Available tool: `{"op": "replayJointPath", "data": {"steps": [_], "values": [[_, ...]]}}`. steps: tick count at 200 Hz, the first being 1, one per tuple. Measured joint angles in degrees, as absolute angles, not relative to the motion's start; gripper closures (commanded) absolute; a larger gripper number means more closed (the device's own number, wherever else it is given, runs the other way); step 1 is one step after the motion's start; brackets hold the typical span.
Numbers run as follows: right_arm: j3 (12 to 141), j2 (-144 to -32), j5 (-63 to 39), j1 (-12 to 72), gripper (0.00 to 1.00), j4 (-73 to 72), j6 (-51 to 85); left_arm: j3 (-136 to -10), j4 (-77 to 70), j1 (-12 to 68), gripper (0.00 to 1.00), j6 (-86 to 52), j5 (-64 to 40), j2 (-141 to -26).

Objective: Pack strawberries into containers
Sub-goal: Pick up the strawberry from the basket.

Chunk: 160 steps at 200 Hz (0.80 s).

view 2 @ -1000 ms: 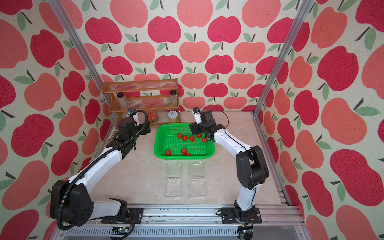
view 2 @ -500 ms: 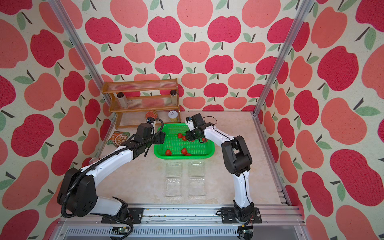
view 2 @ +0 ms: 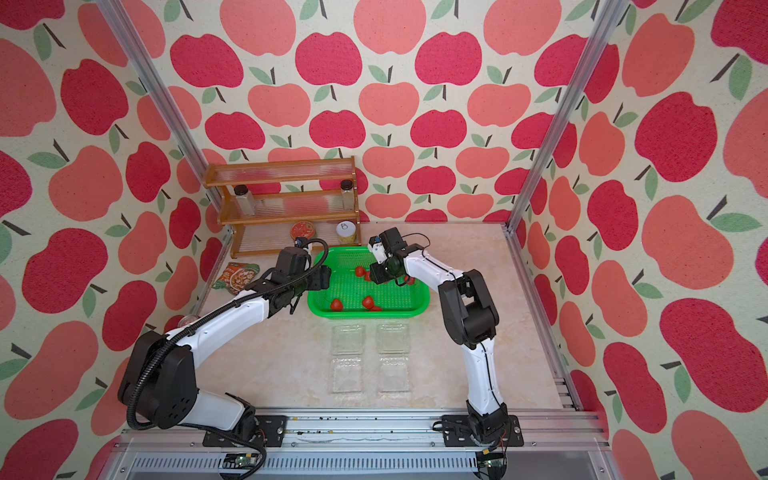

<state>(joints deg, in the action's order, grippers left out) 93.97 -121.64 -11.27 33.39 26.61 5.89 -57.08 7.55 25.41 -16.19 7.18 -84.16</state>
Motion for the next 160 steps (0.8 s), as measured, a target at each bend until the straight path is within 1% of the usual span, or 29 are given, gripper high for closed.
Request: {"op": "replayJointPath", "data": {"steps": [60,105,160], "values": [[93.97,-122.02,-11.00,33.39,0.64,27.33,5.87,-57.60,8.38,25.67,0.12,-17.06,7.27,-84.47],[95.37,-123.26,-10.79,33.39,0.72,28.23,5.63,-57.84,8.64,25.78,0.12,-17.06,7.60,-84.47],[95.64,-123.79,-10.55,33.39,0.73,29.12,5.63,-57.87,9.50,25.78,0.12,-17.06,8.21,-84.47]]}}
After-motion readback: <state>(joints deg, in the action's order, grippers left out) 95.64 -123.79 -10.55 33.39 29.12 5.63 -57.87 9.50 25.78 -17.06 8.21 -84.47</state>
